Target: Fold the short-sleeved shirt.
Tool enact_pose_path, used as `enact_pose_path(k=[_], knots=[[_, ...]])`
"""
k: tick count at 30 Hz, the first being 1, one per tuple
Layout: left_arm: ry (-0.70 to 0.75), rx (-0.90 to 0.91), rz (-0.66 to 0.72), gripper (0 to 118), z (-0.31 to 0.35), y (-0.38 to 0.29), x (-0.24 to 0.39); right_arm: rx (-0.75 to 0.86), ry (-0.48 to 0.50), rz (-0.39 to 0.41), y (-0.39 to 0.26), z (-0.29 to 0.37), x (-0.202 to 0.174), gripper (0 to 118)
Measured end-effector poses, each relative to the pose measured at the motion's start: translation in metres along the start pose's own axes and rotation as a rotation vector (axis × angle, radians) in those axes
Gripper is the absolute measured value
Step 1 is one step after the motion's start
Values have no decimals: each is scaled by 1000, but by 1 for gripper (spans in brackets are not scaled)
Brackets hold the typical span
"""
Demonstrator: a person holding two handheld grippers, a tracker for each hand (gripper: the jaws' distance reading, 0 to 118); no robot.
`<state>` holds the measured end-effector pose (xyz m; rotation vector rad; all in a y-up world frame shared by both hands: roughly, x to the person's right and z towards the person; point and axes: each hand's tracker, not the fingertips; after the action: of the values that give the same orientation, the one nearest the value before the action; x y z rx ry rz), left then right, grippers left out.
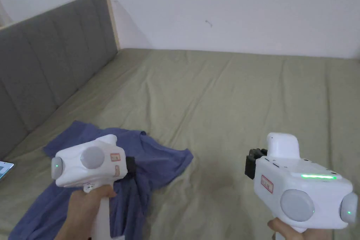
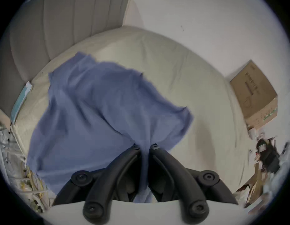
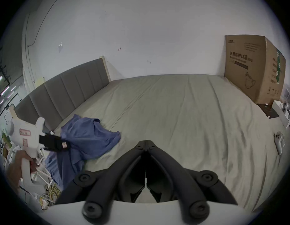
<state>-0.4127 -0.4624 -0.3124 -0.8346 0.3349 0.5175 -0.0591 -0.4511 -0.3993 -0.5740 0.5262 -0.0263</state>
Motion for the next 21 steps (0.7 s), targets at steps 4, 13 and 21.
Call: enact_pose_path(k=[4, 13, 21], knots=[[-67, 110, -122, 4, 33, 27, 69, 51, -49, -34, 16, 34, 27, 0], [-561, 164, -427, 4, 84, -6, 286, 188, -285, -103, 39, 122, 123, 0], [-675, -59, -535, 4, 42, -114, 358, 213, -462, -117, 22, 179, 191, 0]])
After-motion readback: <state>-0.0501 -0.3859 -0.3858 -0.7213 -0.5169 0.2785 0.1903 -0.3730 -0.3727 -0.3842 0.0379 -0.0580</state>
